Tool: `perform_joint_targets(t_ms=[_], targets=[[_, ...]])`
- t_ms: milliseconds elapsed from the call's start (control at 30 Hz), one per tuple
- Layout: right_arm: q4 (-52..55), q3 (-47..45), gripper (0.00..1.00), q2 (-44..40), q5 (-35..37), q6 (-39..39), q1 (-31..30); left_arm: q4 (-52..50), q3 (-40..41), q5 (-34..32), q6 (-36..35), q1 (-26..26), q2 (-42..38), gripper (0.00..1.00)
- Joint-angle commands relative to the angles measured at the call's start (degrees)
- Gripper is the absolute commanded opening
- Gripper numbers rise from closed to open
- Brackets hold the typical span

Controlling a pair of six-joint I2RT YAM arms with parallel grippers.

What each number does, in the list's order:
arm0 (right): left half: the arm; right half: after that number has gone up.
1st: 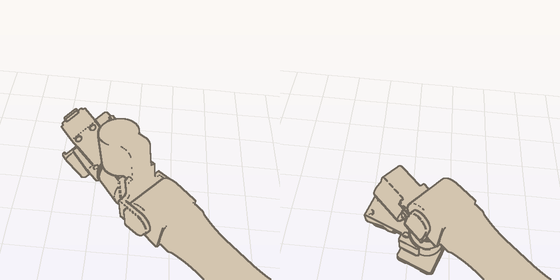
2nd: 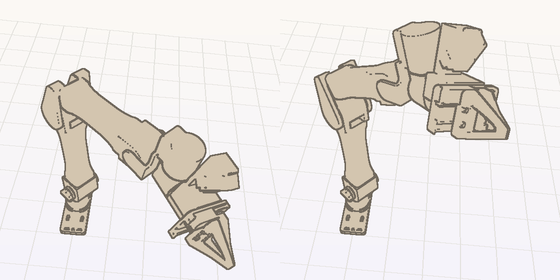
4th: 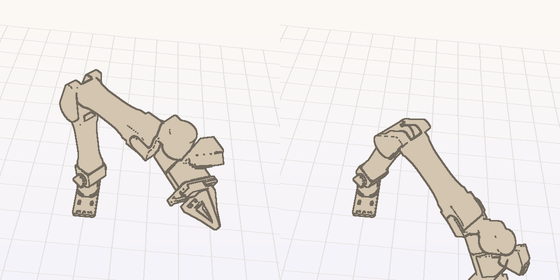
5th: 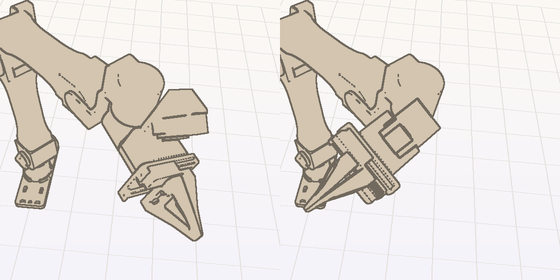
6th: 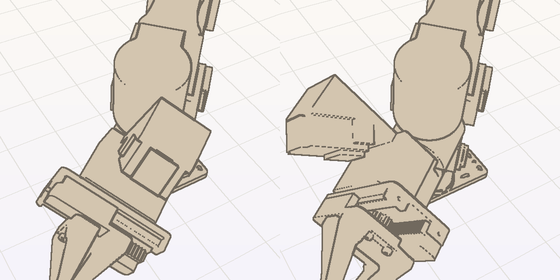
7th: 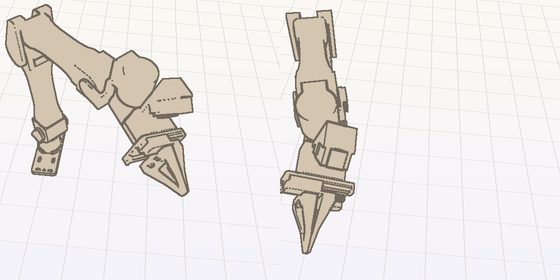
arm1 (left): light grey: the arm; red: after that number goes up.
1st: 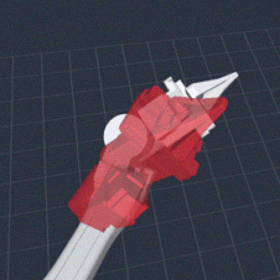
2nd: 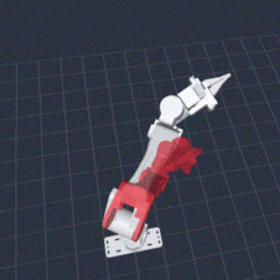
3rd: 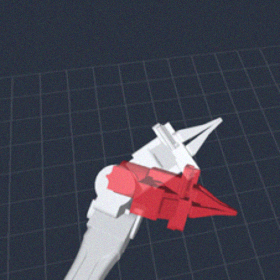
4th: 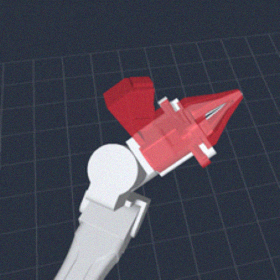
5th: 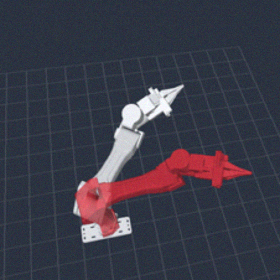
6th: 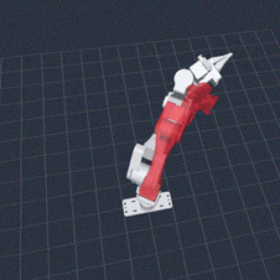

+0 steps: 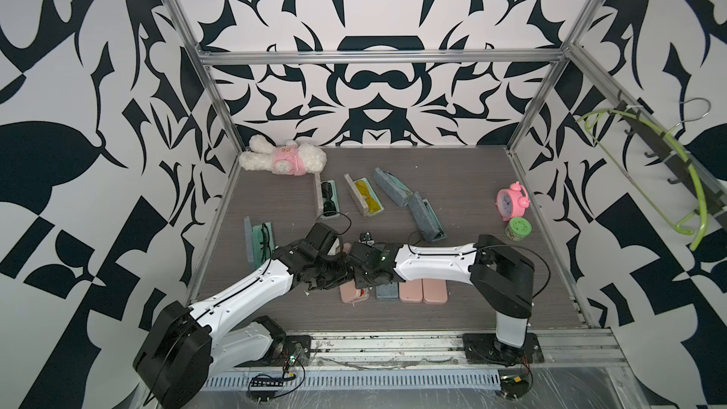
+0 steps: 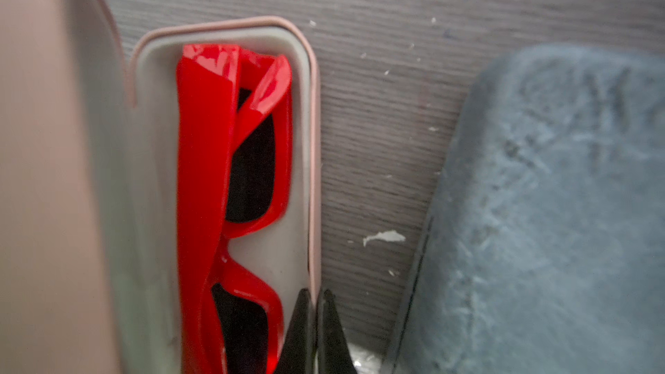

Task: Close the glasses case
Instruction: Close the glasses case at the center of the board.

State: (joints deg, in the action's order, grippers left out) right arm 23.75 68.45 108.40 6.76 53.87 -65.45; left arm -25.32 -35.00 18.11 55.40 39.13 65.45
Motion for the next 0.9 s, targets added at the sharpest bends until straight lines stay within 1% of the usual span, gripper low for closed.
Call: perform_joint_targets(t_ms=[0, 233, 300, 367, 467, 533, 567, 667, 733, 833, 867], targets=[[-3.3, -0.7, 0.02, -1.2, 1.7, 0.7, -1.7, 0.5, 3.3, -2.1, 0.6, 0.9, 3.4, 0.15], [-5.0, -2.3, 0.02, -2.2, 0.5, 0.2, -1.7, 3.1, 3.9, -0.9, 0.7, 0.9, 6.5, 0.15], [-5.1, -2.7, 0.02, -2.6, 0.6, 0.3, -1.8, 2.1, 3.3, -1.9, 0.8, 0.8, 5.3, 0.15], [-4.9, -3.1, 0.02, -3.0, 0.7, 0.2, -1.7, 0.6, 2.5, -3.1, 1.0, 0.6, 3.6, 0.19], [-4.4, -3.2, 0.03, -3.3, 1.1, 0.0, -1.7, -2.1, 1.4, -3.9, 0.8, -0.7, 1.1, 0.29], [-4.3, -3.2, 0.03, -3.3, 1.2, -0.1, -1.7, -4.1, 0.6, -4.3, 0.4, -2.5, -0.7, 0.42], [-4.3, -3.3, 0.03, -3.3, 1.2, -0.1, -1.7, -4.9, 0.3, -4.2, 0.0, -3.6, -1.4, 0.46], [-4.6, -3.4, 0.03, -3.4, 1.1, -0.3, -1.7, -6.9, -0.9, -4.2, -1.5, -7.3, -3.4, 0.67], [-4.8, -3.5, 0.03, -3.3, 0.9, -0.5, -1.7, -7.2, -1.6, -3.3, -2.8, -9.1, -3.0, 0.81], [-5.5, -3.4, 0.04, -3.4, 0.7, -1.1, -1.7, -6.4, -2.8, -1.5, -4.1, -9.6, -0.1, 0.91], [-5.7, -3.4, 0.04, -3.4, 0.5, -1.3, -1.7, -5.7, -3.0, -0.8, -4.2, -9.6, 0.8, 0.93]])
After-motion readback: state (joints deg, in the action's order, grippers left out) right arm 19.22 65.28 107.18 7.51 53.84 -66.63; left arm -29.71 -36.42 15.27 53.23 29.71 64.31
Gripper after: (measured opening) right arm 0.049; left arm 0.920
